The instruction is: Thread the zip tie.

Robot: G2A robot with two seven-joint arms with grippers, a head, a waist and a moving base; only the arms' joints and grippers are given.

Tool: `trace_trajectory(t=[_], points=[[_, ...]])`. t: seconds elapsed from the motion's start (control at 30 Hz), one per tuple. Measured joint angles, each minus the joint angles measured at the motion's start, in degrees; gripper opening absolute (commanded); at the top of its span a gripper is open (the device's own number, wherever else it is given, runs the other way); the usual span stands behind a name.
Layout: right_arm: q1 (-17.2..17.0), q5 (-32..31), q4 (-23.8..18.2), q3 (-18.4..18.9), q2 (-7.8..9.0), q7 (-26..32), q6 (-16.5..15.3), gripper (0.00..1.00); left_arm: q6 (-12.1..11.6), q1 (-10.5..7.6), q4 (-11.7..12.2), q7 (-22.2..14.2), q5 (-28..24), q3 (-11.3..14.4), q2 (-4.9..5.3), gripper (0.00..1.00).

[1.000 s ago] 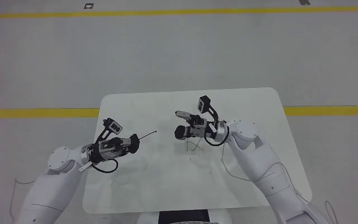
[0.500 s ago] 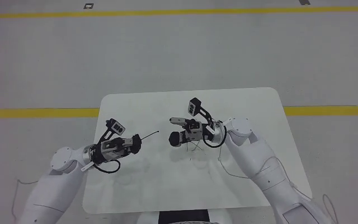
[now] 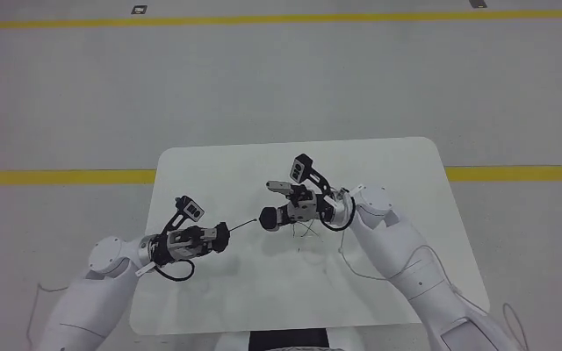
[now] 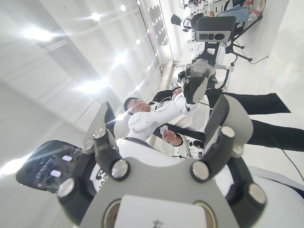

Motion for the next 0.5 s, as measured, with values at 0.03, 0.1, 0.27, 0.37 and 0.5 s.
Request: trace_trajectory(t=[0.03, 0.1, 0.27, 0.37, 0.5], points=[[-0.1, 0.0, -0.2, -0.3, -0.03, -0.4, 0.6, 1.00, 0.0, 0.00, 0.0, 0.0, 0.0, 0.0, 0.00, 0.00], [0.2, 0.0, -0.3, -1.0, -0.09, -0.6, 2.0, 0.73, 0.0, 0.00, 0.0, 0.0, 0.0, 0.0, 0.00, 0.00], [0.1, 0.5, 0.0, -1.9, -0.11, 0.0, 3.0, 0.26, 0.0, 0.00, 0.0, 0.0, 0.0, 0.0, 0.00, 0.00], [-0.2, 0.5, 0.0, -1.8, 0.07, 0.4, 3.0, 0.01, 0.0, 0.00, 0.0, 0.0, 0.0, 0.0, 0.00, 0.00], [-0.5, 0.4, -0.2, -1.5, 0.30, 0.4, 3.3, 0.00, 0.0, 0.00, 0.0, 0.0, 0.0, 0.0, 0.00, 0.00]])
